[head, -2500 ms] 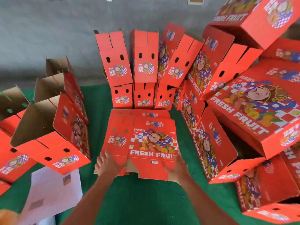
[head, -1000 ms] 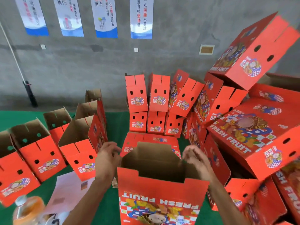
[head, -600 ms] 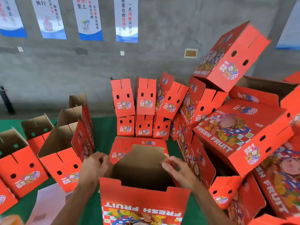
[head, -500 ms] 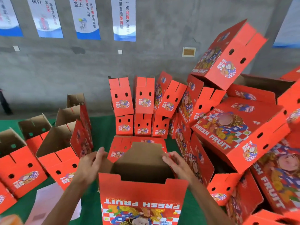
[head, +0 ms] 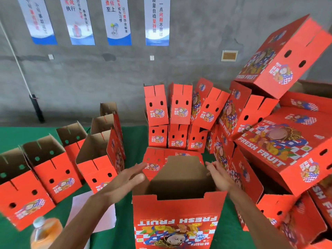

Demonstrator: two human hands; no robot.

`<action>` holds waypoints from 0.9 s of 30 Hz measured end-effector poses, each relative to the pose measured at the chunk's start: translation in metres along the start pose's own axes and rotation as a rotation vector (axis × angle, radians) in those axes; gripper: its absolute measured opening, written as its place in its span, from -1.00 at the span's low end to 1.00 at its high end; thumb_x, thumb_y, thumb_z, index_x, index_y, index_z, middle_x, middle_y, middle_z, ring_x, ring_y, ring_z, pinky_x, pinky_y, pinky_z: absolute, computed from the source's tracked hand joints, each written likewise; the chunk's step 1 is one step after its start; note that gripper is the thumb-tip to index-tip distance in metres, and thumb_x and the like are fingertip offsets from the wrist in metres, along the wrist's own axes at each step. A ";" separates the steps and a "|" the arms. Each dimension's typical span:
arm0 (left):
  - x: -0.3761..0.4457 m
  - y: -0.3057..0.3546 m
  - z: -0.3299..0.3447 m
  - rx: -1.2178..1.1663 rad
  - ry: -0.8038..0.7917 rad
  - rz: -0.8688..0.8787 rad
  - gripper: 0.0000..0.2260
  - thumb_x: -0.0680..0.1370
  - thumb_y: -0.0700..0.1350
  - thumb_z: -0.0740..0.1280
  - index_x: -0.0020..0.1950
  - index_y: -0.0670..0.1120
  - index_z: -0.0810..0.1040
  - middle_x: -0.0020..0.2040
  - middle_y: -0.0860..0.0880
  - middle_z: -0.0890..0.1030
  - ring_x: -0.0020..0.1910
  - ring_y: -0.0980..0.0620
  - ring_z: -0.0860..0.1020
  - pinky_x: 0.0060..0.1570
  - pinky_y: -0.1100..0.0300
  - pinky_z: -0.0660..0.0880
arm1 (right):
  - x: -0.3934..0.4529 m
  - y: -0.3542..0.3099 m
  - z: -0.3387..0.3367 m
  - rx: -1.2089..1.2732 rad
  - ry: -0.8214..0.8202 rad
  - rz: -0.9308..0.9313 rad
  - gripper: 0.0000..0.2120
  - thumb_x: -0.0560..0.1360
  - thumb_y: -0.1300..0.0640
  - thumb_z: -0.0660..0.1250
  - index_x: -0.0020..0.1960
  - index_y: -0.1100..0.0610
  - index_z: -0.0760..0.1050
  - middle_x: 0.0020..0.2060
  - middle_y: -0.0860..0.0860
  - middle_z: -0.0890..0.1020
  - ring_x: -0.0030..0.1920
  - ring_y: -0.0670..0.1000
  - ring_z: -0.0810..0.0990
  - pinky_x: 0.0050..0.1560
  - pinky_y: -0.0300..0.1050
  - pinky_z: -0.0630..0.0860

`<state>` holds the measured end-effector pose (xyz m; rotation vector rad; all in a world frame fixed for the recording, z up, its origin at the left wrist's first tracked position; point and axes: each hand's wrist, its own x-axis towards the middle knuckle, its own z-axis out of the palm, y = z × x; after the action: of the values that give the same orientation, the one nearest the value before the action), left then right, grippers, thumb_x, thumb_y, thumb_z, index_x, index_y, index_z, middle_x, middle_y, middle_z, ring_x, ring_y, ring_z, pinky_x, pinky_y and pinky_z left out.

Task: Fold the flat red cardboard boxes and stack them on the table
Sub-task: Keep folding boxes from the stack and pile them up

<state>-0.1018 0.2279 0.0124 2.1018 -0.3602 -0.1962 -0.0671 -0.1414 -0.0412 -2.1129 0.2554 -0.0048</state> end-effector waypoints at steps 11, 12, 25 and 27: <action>0.015 -0.018 0.006 0.530 0.002 -0.080 -0.03 0.39 0.45 0.44 0.67 0.11 0.15 0.66 0.08 0.19 0.61 0.03 0.21 0.53 0.08 0.22 | -0.021 -0.012 -0.030 0.246 -0.170 0.017 -0.56 0.76 0.14 -0.14 0.10 0.08 0.53 0.25 0.17 0.66 0.50 0.11 0.37 0.61 0.22 -0.19; 0.017 -0.021 0.011 0.613 0.053 -0.087 -0.05 0.40 0.45 0.43 0.66 0.10 0.18 0.66 0.08 0.20 0.61 0.01 0.20 0.53 0.05 0.23 | -0.026 -0.010 -0.032 0.289 -0.175 -0.011 -0.60 0.75 0.17 -0.11 -0.01 0.19 0.47 0.31 0.17 0.63 0.45 0.11 0.44 0.61 0.18 -0.17; 0.018 -0.026 0.089 0.449 0.419 0.275 -0.05 0.51 -0.33 0.41 0.65 0.29 -0.04 0.63 0.22 0.09 0.48 0.14 0.28 0.31 0.10 0.48 | -0.046 0.021 0.008 -0.028 -0.128 -0.302 -0.66 0.71 -0.08 0.20 0.43 -0.40 0.41 0.53 -0.41 0.22 0.53 -0.17 0.18 0.57 -0.04 0.08; 0.019 -0.036 0.086 0.263 0.416 0.225 -0.02 0.53 -0.43 0.30 0.60 0.41 -0.07 0.49 0.44 0.18 0.41 0.42 0.20 0.44 0.15 0.31 | -0.047 0.022 0.015 -0.118 -0.090 -0.314 -0.67 0.70 -0.12 0.18 0.41 -0.43 0.40 0.55 -0.41 0.18 0.51 -0.17 0.16 0.57 -0.01 0.03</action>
<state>-0.1016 0.1708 -0.0634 2.2688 -0.3806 0.4373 -0.1154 -0.1315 -0.0630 -2.2442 -0.1347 -0.0813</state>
